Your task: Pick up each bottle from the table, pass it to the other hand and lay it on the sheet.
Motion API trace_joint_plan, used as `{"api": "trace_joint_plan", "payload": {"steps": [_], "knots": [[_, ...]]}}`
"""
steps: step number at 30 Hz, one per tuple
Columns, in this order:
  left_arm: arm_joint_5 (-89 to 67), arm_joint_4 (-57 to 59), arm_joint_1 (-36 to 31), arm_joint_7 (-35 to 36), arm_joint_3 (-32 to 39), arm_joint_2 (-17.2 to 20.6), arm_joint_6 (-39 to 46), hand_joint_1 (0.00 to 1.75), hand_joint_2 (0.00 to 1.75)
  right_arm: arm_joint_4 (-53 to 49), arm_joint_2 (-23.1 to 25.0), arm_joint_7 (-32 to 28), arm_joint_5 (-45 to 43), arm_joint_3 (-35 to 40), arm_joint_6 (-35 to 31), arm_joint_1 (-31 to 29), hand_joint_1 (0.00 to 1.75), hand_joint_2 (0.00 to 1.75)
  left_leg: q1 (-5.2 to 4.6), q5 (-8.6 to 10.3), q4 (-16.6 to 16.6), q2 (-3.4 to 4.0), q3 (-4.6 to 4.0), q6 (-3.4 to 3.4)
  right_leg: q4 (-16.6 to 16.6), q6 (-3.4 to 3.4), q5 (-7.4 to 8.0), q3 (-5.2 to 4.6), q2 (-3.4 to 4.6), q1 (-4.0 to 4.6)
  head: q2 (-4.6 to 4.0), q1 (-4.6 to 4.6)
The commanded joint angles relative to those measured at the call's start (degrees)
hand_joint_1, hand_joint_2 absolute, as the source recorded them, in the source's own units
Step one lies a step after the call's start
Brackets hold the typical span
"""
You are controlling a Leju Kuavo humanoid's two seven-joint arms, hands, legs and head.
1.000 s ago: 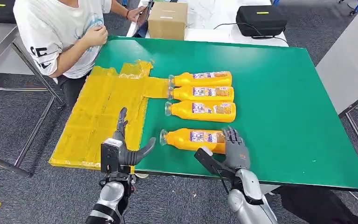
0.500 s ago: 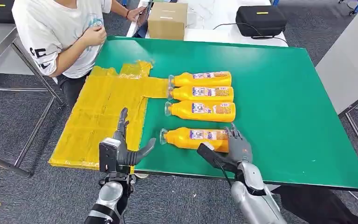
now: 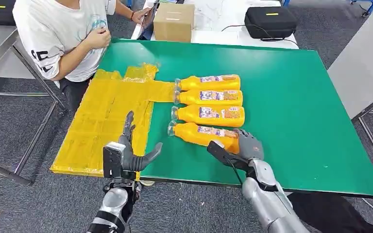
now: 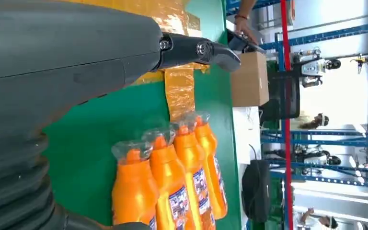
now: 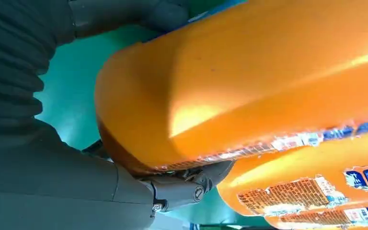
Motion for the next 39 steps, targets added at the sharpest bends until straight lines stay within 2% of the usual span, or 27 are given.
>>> {"api": "trace_joint_plan", "payload": {"steps": [1,3,5,11,15,20,27,31,39], "knots": [[1.3,7.0,-4.5,-0.2,0.5,0.4,-1.2,0.0,1.75,15.4,-0.2,-5.0,-5.2,2.0,6.1,-5.2,1.75,1.75,0.04,-0.05,-0.1,-0.13,0.39,-0.06,-0.1,-0.1,-0.09,0.43,-0.12,0.04,0.0,0.0],[1.3,7.4,-4.6,-0.9,0.7,0.6,-0.5,0.0,1.75,15.0,0.9,-7.1,-7.2,2.4,3.5,-5.5,1.75,1.75,0.05,-0.03,-0.1,-0.08,0.39,-0.05,-0.1,-0.09,-0.05,0.43,-0.08,0.05,0.0,0.0],[0.8,6.8,-4.2,-1.0,1.1,0.8,0.9,0.0,1.75,10.0,2.4,-9.1,-10.4,2.2,0.7,-3.4,1.75,1.75,0.06,-0.07,-0.2,0.04,0.65,-0.08,-0.2,-0.14,-0.05,0.64,0.0,0.07,0.0,0.0],[-0.5,7.1,-4.4,-0.6,1.5,1.5,2.9,0.0,1.75,-10.2,7.4,-12.9,-21.2,1.6,-6.3,7.7,1.75,1.75,0.08,-0.11,-0.1,0.14,0.56,-0.07,-0.1,-0.12,-0.05,0.52,0.06,0.09,0.0,0.02],[-0.4,7.4,-4.7,-0.5,1.1,1.6,3.9,0.0,1.75,-17.0,9.4,-14.6,-26.2,3.3,-9.5,11.8,1.75,1.75,0.09,-0.16,0.0,0.06,0.45,-0.07,0.0,-0.13,-0.16,0.46,-0.02,0.11,0.0,0.02],[-0.3,7.4,-4.7,-0.4,1.0,1.7,4.1,0.0,1.75,-17.2,9.5,-14.9,-26.8,3.7,-9.8,11.7,1.75,1.75,0.07,-0.08,0.0,0.04,-0.06,-0.02,0.0,-0.07,-0.08,-0.01,0.02,0.07,0.0,0.0],[-0.3,7.3,-4.6,-0.4,0.9,1.7,4.1,0.0,1.75,-16.7,9.4,-15.0,-27.1,3.6,-9.8,11.4,1.75,1.75,0.0,-0.12,0.0,-0.01,-0.02,-0.04,0.0,-0.1,-0.13,0.07,0.01,0.0,0.0,0.0],[0.2,8.4,-5.0,0.1,0.6,1.7,4.3,0.0,1.75,-17.3,10.8,-17.9,-30.8,3.2,-11.4,12.0,1.75,1.75,0.0,-0.09,-0.1,-0.02,-0.08,-0.03,0.0,-0.09,-0.1,0.01,0.0,0.01,0.0,0.0],[7.2,8.6,-6.0,3.3,-2.7,2.2,-6.3,0.0,1.75,-10.8,12.9,-21.3,-34.2,6.2,-11.7,8.6,1.75,1.75,0.02,-0.14,0.0,0.04,0.02,-0.03,0.0,-0.09,-0.13,0.06,0.05,0.02,0.0,0.0]]}}
